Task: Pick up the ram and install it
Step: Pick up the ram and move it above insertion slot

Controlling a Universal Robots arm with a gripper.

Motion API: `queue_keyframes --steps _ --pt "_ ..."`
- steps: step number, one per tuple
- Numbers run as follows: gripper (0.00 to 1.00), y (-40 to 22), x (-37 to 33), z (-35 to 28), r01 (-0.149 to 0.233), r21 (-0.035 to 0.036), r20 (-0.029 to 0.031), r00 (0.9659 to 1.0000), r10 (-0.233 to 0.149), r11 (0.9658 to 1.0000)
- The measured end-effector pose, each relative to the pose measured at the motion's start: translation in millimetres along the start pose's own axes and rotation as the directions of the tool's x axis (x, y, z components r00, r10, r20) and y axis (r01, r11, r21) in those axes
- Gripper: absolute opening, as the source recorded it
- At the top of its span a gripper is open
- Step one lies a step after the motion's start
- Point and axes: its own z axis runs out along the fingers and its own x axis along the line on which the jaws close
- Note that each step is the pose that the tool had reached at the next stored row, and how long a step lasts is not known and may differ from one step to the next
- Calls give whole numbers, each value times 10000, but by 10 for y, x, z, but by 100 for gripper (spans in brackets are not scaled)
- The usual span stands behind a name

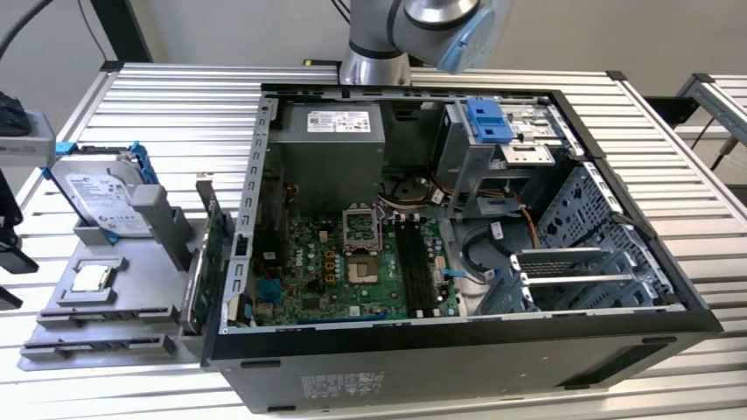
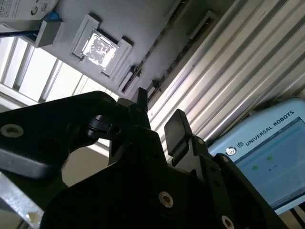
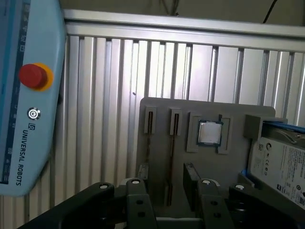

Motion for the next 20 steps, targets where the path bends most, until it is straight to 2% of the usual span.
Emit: queue_keyframes --steps 6,20 --pt "100 -13 42 108 73 0 1 10000 -73 10000" --pt "100 -13 55 362 119 -2 1 9999 -119 9999"
